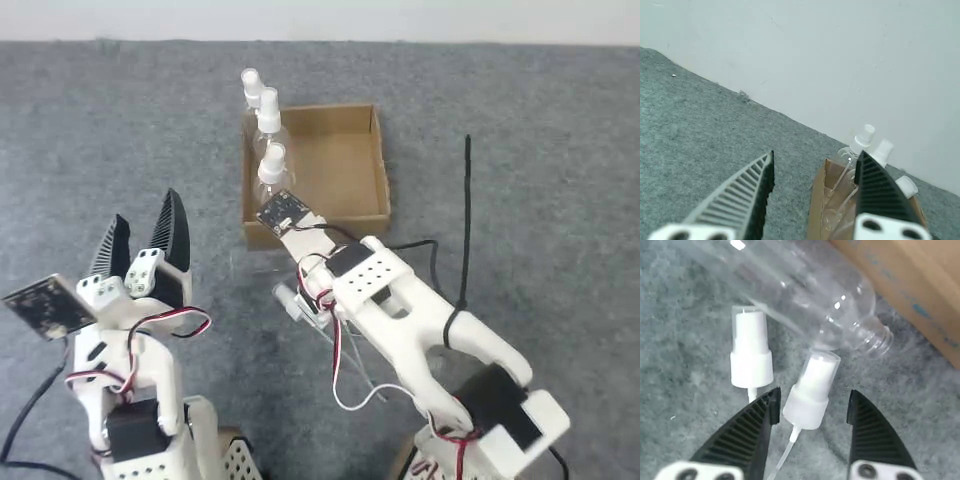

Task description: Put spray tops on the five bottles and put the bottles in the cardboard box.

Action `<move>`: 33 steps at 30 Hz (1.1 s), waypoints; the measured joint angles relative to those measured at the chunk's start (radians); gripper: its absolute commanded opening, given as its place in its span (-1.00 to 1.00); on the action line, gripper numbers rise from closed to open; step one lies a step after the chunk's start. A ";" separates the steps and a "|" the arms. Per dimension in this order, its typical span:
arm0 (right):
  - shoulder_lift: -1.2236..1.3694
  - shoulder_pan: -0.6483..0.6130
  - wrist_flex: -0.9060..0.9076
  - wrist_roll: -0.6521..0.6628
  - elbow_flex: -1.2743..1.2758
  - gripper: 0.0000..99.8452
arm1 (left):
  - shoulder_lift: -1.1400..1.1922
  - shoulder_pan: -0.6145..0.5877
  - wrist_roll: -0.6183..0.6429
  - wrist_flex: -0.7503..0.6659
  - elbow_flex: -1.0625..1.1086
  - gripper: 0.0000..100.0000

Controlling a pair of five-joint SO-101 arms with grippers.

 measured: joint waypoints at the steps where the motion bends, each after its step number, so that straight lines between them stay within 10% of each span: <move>1: 0.008 0.000 0.000 0.000 -0.002 -0.65 | 0.000 0.000 0.000 0.000 0.000 -0.52; 33: 0.052 0.000 0.000 0.063 -0.003 -0.99 | 0.000 0.000 0.000 0.000 0.000 -0.52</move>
